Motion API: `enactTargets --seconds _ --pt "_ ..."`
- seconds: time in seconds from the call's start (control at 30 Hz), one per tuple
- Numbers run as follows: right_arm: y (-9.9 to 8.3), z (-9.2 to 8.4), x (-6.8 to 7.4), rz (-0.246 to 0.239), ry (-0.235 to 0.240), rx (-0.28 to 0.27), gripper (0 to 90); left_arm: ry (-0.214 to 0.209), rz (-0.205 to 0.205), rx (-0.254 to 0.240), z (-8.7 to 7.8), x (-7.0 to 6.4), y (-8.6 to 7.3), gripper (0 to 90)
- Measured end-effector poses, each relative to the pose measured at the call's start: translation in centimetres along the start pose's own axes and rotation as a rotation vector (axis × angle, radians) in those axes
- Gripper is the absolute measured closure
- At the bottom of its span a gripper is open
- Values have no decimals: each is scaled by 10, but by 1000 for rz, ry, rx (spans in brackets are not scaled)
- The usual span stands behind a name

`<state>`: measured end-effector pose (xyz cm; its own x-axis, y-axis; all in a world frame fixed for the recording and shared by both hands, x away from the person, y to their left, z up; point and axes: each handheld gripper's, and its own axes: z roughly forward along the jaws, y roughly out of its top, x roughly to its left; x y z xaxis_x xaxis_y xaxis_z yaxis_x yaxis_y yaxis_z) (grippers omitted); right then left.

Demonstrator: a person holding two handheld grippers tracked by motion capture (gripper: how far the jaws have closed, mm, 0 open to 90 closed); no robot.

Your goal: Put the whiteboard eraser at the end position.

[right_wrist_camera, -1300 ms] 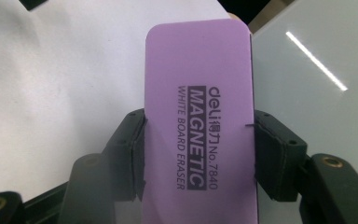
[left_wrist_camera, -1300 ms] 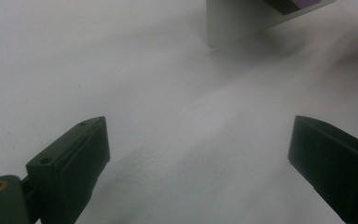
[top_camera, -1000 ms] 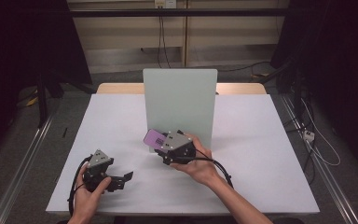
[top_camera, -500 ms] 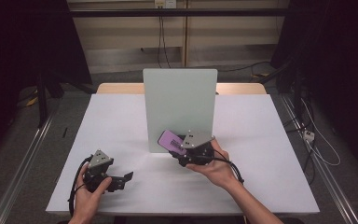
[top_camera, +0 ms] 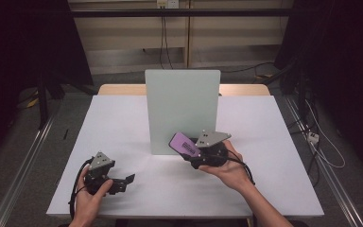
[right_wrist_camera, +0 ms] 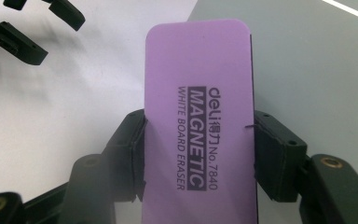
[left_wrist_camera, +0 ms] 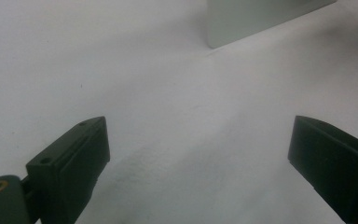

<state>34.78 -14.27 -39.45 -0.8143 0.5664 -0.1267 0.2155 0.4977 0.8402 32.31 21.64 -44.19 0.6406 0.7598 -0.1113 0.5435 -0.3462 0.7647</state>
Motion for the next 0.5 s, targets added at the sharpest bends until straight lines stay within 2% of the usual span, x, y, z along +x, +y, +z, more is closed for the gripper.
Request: enactTargets --seconds 0.1,0.17,0.23,0.37,0.43,0.5 --pt "-3 -7 -4 8 -9 15 416 -2 2 -4 0 -1 0 55" --pt "-5 -12 -7 35 1 29 416 2 -10 -7 0 0 0 55" --pt "-6 -15 -9 62 6 47 416 3 -3 -2 0 0 0 55" --pt "-7 -20 -10 59 16 77 416 -2 3 4 1 0 0 55" --pt "-8 -19 -9 35 35 114 416 -4 -8 -7 1 0 0 55" --pt "-10 -15 -7 32 64 150 416 -3 -7 -11 1 0 1 55"
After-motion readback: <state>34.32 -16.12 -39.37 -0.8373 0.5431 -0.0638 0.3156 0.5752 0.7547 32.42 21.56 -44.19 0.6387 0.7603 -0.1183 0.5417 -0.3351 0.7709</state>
